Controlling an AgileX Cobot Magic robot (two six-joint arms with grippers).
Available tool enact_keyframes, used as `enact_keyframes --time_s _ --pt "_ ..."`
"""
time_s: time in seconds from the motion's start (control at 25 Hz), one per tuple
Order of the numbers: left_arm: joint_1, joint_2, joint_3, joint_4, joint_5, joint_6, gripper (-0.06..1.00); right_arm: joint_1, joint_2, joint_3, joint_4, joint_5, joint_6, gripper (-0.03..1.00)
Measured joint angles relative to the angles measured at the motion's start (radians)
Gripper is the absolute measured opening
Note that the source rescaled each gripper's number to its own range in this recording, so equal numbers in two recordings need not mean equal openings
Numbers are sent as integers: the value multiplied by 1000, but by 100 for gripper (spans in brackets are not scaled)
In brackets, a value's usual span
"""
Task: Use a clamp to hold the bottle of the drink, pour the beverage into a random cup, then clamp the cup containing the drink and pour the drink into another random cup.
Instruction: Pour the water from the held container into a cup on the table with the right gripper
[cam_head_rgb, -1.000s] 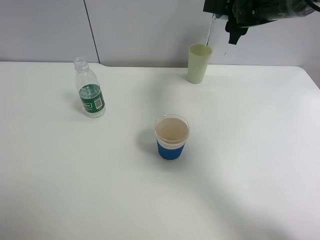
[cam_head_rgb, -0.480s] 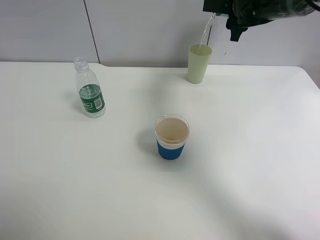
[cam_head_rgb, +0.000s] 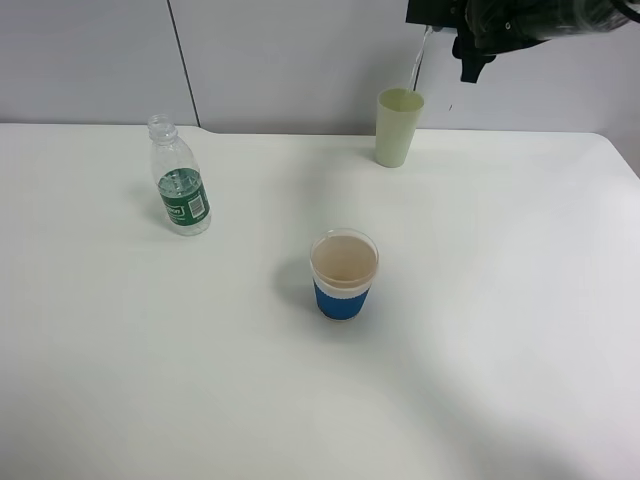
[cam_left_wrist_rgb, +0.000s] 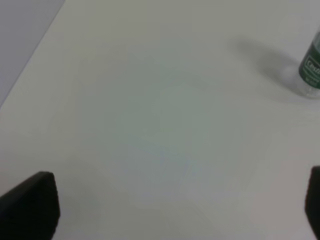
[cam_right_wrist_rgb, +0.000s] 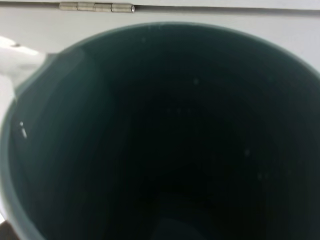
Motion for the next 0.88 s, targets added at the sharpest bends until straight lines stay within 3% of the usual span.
enact_keyframes --time_s 0.88 --pt "0 0 0 0 0 0 100 0 0 0 0 52 -92 0"
